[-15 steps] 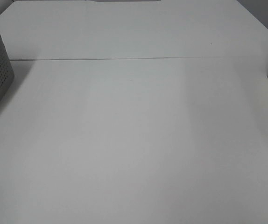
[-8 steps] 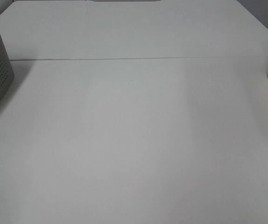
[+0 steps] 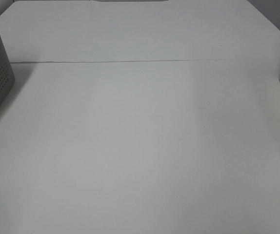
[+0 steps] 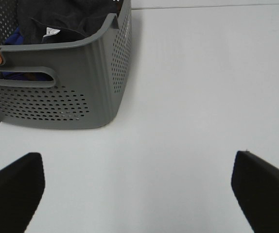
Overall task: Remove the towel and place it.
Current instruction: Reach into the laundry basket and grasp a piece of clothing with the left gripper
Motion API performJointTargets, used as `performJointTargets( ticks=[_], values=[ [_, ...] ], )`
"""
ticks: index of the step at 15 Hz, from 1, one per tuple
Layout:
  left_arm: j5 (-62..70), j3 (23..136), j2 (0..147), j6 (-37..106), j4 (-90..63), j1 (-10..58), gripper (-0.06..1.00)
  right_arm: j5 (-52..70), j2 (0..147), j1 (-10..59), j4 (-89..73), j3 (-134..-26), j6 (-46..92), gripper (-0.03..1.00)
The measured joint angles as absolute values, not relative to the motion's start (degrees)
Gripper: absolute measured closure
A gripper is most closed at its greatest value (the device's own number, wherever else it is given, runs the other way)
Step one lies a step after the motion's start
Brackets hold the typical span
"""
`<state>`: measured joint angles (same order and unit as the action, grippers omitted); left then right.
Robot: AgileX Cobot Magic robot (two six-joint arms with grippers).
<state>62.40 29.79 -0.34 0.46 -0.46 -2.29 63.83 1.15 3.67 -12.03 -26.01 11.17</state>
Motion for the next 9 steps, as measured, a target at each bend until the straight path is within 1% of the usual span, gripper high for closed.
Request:
performJointTargets(
  ticks=[9],
  values=[
    [62.40, 29.79, -0.34, 0.46, -0.46, -2.29, -0.05, 63.83, 1.15, 3.67, -12.03, -26.01, 11.17, 0.20]
  ],
)
